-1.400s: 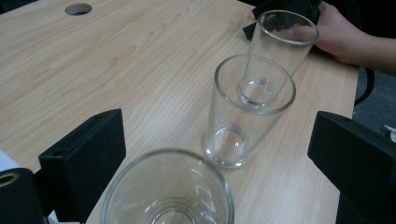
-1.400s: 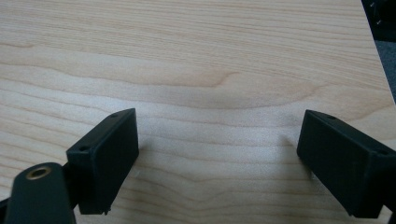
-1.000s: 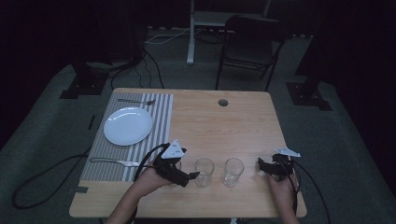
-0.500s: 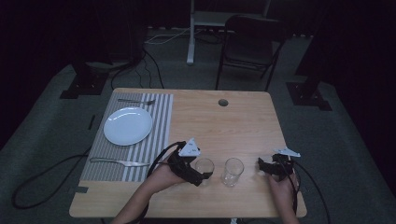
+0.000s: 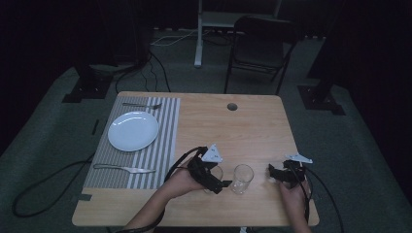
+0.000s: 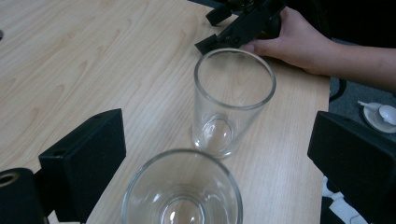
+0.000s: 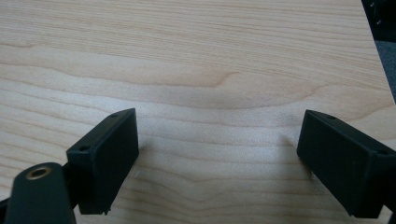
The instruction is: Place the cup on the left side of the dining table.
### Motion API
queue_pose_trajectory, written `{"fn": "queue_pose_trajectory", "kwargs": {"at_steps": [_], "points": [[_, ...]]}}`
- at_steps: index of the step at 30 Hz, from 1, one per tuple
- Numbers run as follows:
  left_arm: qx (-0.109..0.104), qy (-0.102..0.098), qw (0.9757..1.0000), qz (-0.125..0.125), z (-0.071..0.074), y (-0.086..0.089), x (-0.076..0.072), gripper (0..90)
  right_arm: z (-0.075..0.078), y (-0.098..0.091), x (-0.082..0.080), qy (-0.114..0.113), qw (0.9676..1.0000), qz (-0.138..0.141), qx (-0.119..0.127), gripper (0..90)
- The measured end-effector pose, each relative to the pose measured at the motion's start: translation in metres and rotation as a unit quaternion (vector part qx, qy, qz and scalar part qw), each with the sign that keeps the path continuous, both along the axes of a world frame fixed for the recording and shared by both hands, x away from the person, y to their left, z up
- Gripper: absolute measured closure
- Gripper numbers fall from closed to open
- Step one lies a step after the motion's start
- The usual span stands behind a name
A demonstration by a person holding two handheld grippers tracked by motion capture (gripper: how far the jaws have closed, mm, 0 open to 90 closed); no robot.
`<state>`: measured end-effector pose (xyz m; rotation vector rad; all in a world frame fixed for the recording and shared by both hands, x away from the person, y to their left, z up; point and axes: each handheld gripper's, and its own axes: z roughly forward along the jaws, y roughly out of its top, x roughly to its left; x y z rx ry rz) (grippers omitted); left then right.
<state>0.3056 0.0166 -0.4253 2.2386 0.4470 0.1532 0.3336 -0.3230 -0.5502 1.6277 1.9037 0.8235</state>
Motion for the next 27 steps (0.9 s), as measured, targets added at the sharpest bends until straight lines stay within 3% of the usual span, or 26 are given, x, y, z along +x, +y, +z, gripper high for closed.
{"fn": "queue_pose_trajectory", "kwargs": {"at_steps": [7, 11, 23, 27], "points": [[0.015, 0.015, 0.9997, -0.008, -0.003, -0.019, 0.004, 4.8, 0.0, 0.0, 0.0, 0.0, 1.0, 0.0, 0.0, 12.3], [0.019, 0.024, 0.9995, 0.001, -0.002, -0.026, 0.007, 4.9, 0.0, 0.0, 0.0, 0.0, 1.0, 0.001, 0.0, 12.3], [0.052, 0.027, 0.9982, -0.009, -0.007, -0.057, 0.01, 4.8, 0.0, 0.0, 0.0, 0.0, 1.0, 0.002, 0.0, 12.4], [0.062, 0.038, 0.9973, -0.011, -0.009, -0.067, 0.011, 4.8, 0.0, 0.0, 0.0, 0.0, 1.0, 0.002, 0.0, 12.4]]}}
